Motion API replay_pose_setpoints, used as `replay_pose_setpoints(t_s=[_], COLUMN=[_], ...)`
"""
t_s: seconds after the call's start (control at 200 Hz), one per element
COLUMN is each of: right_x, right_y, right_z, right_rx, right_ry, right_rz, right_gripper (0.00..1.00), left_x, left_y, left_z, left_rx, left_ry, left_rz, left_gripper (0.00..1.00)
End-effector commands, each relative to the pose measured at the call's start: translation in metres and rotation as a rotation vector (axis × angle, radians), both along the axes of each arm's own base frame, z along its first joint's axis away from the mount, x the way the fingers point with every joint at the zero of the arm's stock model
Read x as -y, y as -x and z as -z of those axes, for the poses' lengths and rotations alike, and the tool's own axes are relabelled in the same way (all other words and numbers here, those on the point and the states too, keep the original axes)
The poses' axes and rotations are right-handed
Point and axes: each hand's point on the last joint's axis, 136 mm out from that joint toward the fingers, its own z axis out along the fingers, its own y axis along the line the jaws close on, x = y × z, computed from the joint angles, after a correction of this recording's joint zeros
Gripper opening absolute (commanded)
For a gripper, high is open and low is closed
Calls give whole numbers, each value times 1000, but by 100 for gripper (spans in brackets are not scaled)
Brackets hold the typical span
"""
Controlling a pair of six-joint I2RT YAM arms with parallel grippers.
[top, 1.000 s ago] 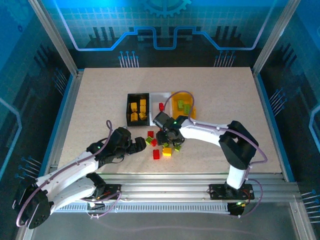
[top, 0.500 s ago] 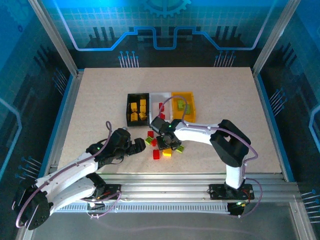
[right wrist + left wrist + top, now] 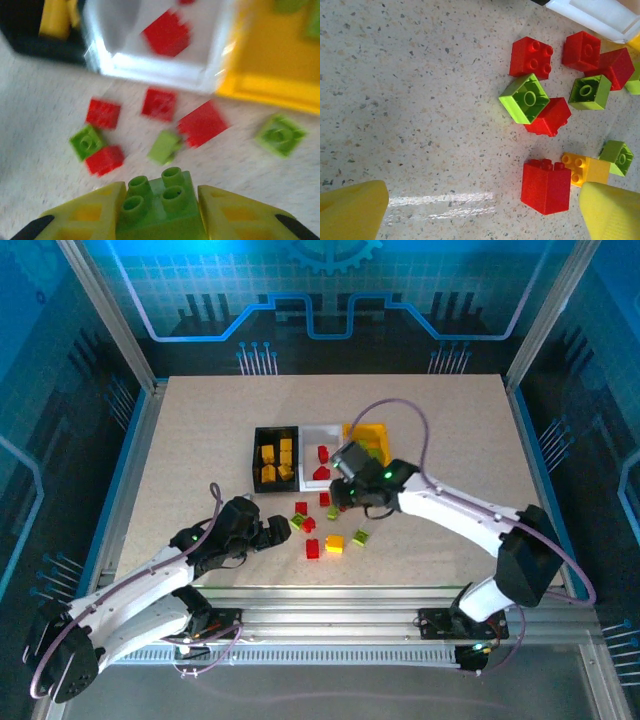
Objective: Sort the legos into containers by color
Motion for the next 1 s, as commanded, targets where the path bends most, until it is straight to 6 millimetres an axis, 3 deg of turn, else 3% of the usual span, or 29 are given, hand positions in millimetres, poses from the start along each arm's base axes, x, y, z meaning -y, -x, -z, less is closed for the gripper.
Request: replay_pose_setpoints(t_s=[0.0, 0.185, 0.295, 0.405, 0.545, 0.665, 0.785, 0.891, 0.996], right_x=[41, 61, 63, 60, 52, 51, 50, 48, 51], right_y=[-34, -99, -125, -139, -144, -134, -102, -61, -17], right_z=[2, 21, 30, 36, 24, 0, -13, -6, 15], right_rx=[-17, -65, -83, -104, -97, -61, -44, -72, -117], right_ry=[48, 104, 123, 142, 105, 77, 49, 51, 79], right_rz=[107, 209, 245, 253, 240, 228, 205, 167, 131], right_gripper=[36, 37, 39, 46, 68, 71, 71, 71, 71], left_x=[-1, -1, -1, -2, -5, -6, -7, -7, -6], left_y=[-2, -2, -1, 1, 3, 3, 3, 4, 3], left_z=[-9, -13, -15, -17, -19, -21, -23, -22, -20], left_rx=[17, 17, 21, 22, 25, 32, 40, 38, 38], left_ry=[-3, -4, 3, 9, 4, 3, 9, 7, 10], left_rz=[-1, 3, 4, 1, -1, -4, -6, -4, -4], left_gripper=[99, 99, 99, 99, 99, 99, 99, 99, 99])
